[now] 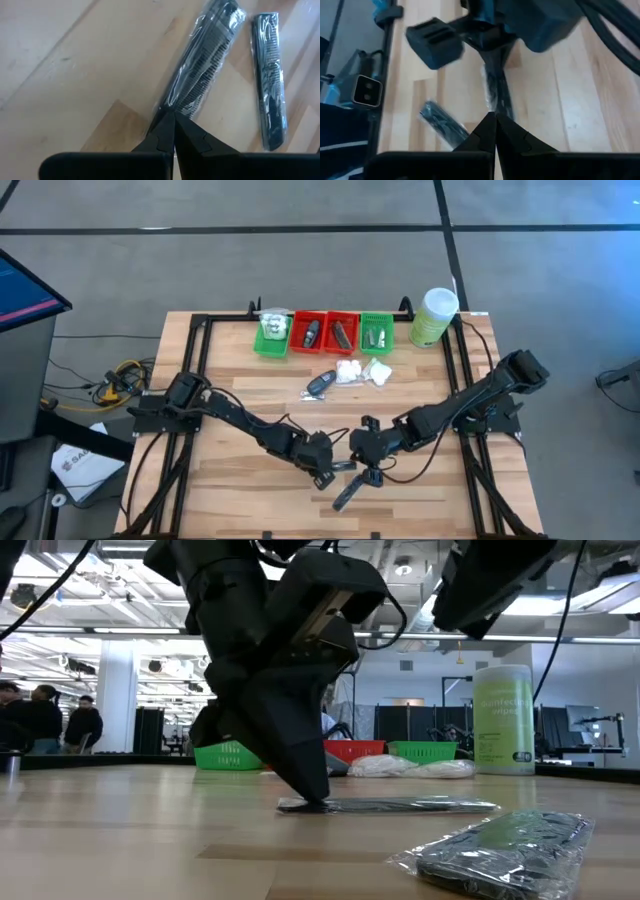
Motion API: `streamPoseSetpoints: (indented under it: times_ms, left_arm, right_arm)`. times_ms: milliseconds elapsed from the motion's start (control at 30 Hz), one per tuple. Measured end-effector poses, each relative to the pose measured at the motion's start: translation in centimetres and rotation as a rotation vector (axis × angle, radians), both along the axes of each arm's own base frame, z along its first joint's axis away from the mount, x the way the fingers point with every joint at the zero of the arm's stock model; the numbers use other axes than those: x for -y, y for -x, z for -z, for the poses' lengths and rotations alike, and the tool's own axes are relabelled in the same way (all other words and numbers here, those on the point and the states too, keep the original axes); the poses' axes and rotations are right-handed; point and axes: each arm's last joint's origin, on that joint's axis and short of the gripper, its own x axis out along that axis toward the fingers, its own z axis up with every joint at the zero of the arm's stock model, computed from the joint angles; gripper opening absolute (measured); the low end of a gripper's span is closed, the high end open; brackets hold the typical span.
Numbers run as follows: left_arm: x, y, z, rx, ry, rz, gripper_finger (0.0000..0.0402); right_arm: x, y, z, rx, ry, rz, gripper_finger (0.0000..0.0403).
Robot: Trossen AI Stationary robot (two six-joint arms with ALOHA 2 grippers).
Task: Pick & Place Travel size toiletries
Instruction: Put the comb into the right red basket
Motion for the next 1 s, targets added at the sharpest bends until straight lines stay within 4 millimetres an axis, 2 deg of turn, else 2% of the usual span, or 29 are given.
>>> streamPoseSetpoints:
  times_ms: [300,500,633,767,1000]
  left_arm:
    - [-0.8,-0.8,1.2,0.003,0.010,-0.032,0.0000]
    - [-1.0,-1.1,0.0,0.101,-0.025,-0.064,0.0000]
    - [-0.9,-1.2,-0.5,0.133,-0.020,-0.097,0.0000]
    - [-0.5,-1.1,-0.6,0.134,-0.022,-0.089,0.0000]
    - [0.0,-0.8,-0.2,0.116,-0.013,-0.107,0.0000]
  right_arm:
    - [1.8,0.9,1.1,-0.152,0.178,-0.102,0.0000]
    - [3.1,0.4,1.1,-0.157,0.191,-0.069,0.0000]
    - [2.8,-0.2,1.4,-0.037,0.128,-0.065,0.0000]
    - [2.4,0.2,2.2,0.042,0.030,-0.032,0.0000]
    - [1.1,2.3,4.6,-0.021,0.033,-0.054,0.0000]
